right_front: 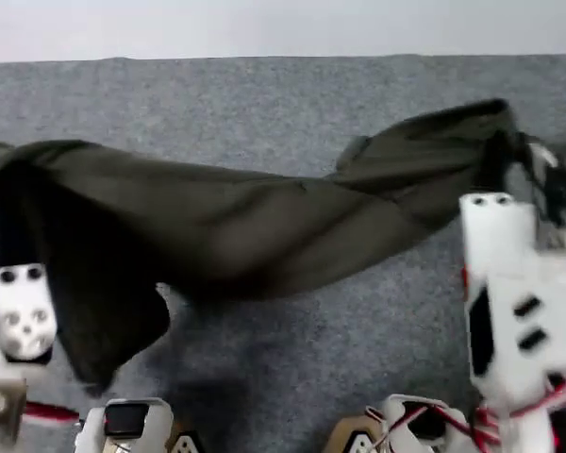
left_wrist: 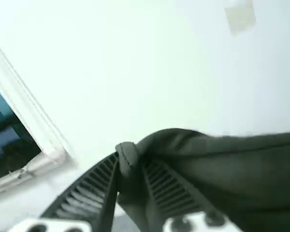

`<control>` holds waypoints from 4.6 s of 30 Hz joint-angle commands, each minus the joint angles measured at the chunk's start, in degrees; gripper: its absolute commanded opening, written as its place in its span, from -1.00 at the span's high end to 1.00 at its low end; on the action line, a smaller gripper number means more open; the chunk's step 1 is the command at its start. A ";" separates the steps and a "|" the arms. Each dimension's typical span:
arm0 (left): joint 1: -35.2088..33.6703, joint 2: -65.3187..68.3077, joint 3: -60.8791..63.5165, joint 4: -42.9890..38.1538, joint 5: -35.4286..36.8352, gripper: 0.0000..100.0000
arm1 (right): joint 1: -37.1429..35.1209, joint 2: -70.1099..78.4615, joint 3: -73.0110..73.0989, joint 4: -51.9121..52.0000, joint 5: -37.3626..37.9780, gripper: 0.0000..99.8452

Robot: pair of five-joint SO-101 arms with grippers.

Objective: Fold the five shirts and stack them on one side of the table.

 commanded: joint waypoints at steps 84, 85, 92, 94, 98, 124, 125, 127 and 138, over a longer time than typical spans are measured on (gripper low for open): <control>-6.42 -24.62 47.25 -18.90 -4.57 0.99 | 7.69 2.15 4.84 -31.60 19.69 0.98; -6.42 -24.62 50.33 -20.13 -4.57 0.99 | 6.20 2.68 7.65 -32.40 19.69 0.98; -6.33 -24.53 77.14 -38.86 -4.57 0.99 | 3.30 5.93 29.71 -43.74 19.69 0.98; -6.33 -24.53 85.14 -46.95 -4.57 0.99 | 2.86 6.64 36.31 -49.36 19.78 0.98; -6.24 -24.44 99.47 -63.03 -4.66 0.99 | 0.48 8.22 47.65 -61.05 20.13 0.98; -5.01 55.74 49.19 -80.09 -4.40 0.99 | -1.27 49.27 25.76 -77.93 19.96 0.98; -5.01 58.55 46.37 -80.09 -4.40 0.99 | -1.27 51.47 23.30 -77.85 19.96 0.98; -5.01 63.47 40.92 -79.56 -4.40 0.99 | -1.27 55.96 18.29 -77.58 20.04 0.98; -4.57 78.77 16.22 -56.35 -4.40 0.99 | -2.59 69.14 -1.32 -69.41 20.22 0.98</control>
